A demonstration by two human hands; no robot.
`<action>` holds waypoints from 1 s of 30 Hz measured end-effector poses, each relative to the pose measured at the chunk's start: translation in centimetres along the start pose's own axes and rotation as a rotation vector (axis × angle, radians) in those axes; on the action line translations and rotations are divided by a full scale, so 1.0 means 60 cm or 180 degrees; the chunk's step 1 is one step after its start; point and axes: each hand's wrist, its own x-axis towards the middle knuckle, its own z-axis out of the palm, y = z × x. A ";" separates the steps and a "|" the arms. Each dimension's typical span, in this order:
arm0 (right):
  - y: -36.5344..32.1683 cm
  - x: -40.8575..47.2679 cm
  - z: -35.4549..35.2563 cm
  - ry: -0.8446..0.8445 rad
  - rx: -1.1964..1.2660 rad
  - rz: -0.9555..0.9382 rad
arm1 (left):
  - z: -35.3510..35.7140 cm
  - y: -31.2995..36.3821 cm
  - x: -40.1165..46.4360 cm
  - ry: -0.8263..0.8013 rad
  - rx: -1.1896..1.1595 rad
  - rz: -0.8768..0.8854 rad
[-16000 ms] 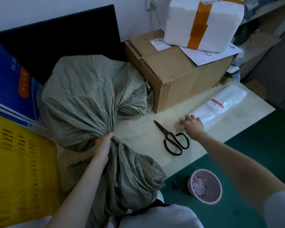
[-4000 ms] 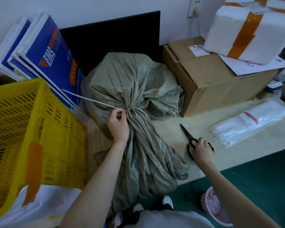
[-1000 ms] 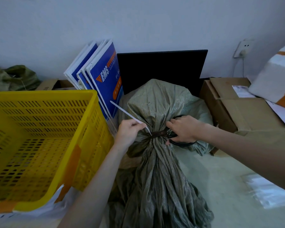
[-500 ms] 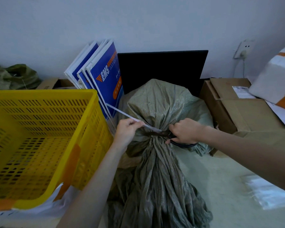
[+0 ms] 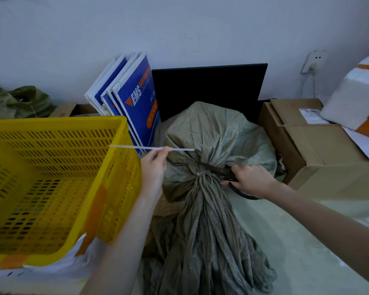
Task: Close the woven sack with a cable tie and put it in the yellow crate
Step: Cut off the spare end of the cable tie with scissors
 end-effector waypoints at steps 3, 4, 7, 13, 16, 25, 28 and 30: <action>0.001 -0.035 0.019 0.0131 0.0344 0.0443 | 0.000 -0.015 -0.013 0.0067 -0.0098 -0.0051; -0.001 -0.048 0.026 0.0192 0.0492 0.0597 | 0.000 -0.019 -0.018 0.0074 -0.0109 -0.0080; -0.005 -0.088 0.054 0.0505 0.0925 0.1016 | 0.005 -0.028 -0.032 0.0061 -0.0132 -0.0201; -0.007 -0.162 0.089 0.0384 0.2323 0.2177 | 0.023 -0.045 -0.055 -0.0064 -0.0055 -0.0376; -0.003 -0.194 0.108 0.0371 0.2568 0.2708 | 0.031 -0.050 -0.068 -0.0225 -0.0025 -0.0379; -0.004 -0.274 0.196 0.0077 0.2868 0.3735 | 0.054 -0.069 -0.107 -0.0679 -0.0051 -0.0350; -0.010 -0.282 0.219 -0.0187 0.2698 0.3869 | 0.061 -0.074 -0.116 -0.0798 -0.0002 -0.0353; -0.012 -0.281 0.223 -0.0384 0.2557 0.3882 | 0.063 -0.077 -0.122 -0.0864 0.0056 -0.0359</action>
